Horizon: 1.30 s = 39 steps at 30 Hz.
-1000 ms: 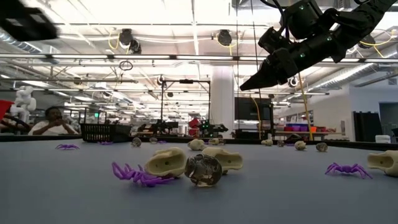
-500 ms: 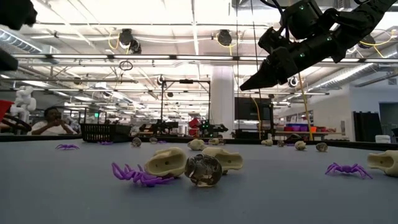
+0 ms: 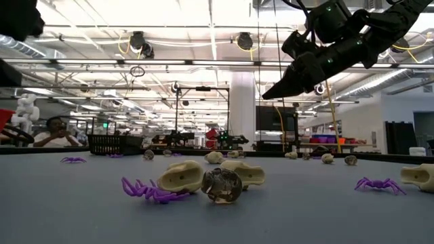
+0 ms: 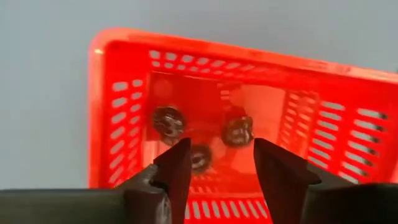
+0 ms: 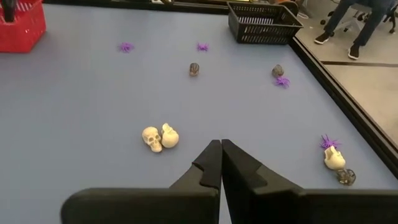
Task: Sort Halloween decoration
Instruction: Put the black skull toy into the red bin, then put the violet spider toy into the green bin
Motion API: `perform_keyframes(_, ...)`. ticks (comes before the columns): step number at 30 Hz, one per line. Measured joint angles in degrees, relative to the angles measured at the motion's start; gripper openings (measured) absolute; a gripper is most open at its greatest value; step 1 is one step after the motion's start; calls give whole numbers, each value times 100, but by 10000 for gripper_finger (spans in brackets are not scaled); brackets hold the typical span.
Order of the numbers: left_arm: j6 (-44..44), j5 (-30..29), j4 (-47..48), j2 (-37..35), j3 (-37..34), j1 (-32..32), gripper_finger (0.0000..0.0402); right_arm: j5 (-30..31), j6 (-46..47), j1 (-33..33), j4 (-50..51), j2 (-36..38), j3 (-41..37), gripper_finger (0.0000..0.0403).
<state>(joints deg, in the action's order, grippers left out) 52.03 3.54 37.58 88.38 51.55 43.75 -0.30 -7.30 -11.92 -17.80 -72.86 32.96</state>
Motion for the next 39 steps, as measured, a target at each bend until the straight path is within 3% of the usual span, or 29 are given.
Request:
perform_keyframes(8, -741, 61, 1692, -15, 941, -39, 158, 4, 14, 107, 80, 21, -1, 0)
perform_keyframes(11, -1277, -71, 1858, -83, 1263, -254, 138, 3, -59, 310, 52, 22, -1, 0)
perform_keyframes(19, -3233, -460, 1576, -221, 1366, -1571, 55, 35, -89, 759, 94, 22, -1, 0)
perform_keyframes(23, -4173, -493, 985, -221, 1366, -2334, 9, 42, -44, 881, -109, 23, -111, 0)
perform_keyframes(31, -5173, -489, -180, -91, 1366, -3755, 1, 58, 323, 905, -1076, 22, -790, 0)
perform_keyframes(39, -5600, -168, -1069, 747, 1364, -4610, 0, 68, 361, 905, -1117, 22, -825, 0)
